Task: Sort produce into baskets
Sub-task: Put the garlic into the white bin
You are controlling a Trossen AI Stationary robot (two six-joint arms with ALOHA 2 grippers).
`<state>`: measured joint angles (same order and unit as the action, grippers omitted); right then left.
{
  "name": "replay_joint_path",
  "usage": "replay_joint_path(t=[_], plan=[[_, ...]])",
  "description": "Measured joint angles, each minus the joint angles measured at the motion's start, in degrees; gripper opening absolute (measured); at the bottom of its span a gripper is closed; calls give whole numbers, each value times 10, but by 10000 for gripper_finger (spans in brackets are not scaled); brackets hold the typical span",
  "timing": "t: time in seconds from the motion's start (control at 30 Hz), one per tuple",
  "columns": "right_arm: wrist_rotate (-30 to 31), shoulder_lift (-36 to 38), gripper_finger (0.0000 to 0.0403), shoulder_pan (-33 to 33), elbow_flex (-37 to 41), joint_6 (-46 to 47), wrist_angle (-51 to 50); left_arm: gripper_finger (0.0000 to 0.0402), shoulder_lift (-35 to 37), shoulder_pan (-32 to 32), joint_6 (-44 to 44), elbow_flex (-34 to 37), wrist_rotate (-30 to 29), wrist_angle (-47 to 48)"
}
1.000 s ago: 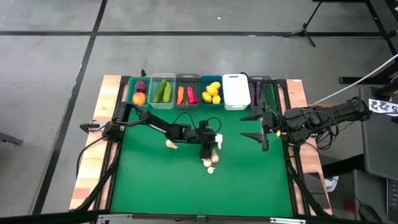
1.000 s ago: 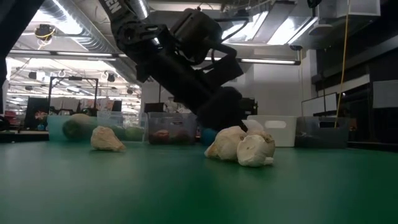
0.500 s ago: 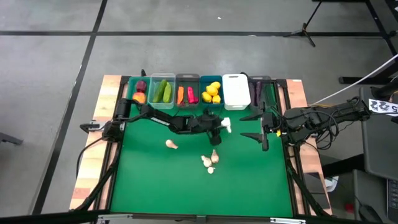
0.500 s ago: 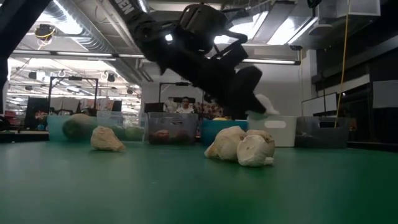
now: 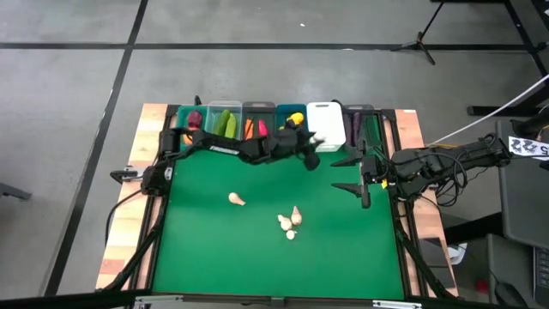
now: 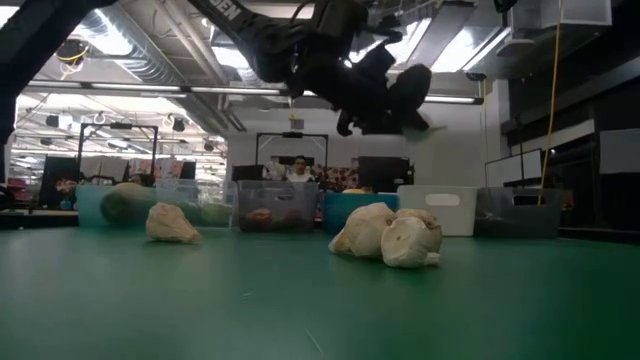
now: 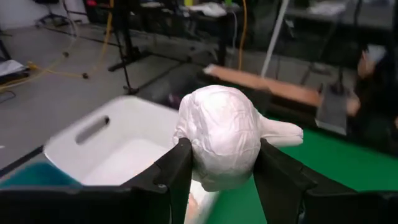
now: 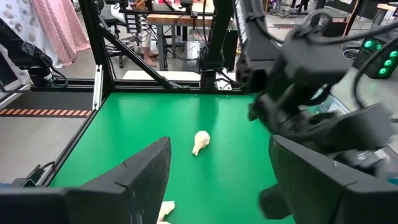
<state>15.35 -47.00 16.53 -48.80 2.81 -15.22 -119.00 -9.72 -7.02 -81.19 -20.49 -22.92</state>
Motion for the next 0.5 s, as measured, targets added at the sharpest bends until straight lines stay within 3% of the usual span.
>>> replay_joint_path(t=[0.5], plan=[[0, 0, 269, 0, 0, 0, 2, 145, -37, -76, -103, -113, 16, 37]])
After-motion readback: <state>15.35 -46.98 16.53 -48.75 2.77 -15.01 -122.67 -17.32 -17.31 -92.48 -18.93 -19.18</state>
